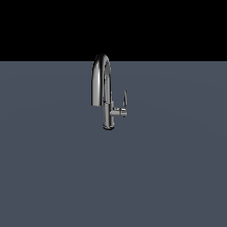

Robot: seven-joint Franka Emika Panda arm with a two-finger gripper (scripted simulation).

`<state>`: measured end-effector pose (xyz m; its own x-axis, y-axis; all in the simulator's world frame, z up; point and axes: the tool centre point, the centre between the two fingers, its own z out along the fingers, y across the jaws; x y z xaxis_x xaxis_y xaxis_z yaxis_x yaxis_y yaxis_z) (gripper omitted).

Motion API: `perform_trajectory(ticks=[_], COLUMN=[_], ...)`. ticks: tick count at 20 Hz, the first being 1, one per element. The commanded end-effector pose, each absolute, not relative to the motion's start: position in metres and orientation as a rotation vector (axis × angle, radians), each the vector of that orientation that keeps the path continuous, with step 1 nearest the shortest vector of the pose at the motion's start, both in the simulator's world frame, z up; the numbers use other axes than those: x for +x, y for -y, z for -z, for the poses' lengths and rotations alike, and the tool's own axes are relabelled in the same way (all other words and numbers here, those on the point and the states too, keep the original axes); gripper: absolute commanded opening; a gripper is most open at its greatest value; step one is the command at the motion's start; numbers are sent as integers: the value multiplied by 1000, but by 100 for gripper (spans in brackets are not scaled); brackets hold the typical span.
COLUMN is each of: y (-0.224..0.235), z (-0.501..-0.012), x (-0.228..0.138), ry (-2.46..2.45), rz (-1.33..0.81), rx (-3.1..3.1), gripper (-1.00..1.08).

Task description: Turn on the faucet by rotating a designated handle.

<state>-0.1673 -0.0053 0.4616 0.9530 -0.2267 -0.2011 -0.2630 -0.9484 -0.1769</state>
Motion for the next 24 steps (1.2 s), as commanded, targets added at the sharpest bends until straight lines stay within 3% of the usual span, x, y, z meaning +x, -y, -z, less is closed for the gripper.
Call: perform_trajectory(ticks=[1,24], y=[7,34], z=[-456,-375], x=[-153,-26], ry=[-421,-854], rz=[-312,-715], rx=[-2852,-2255], gripper=[-100,-100])
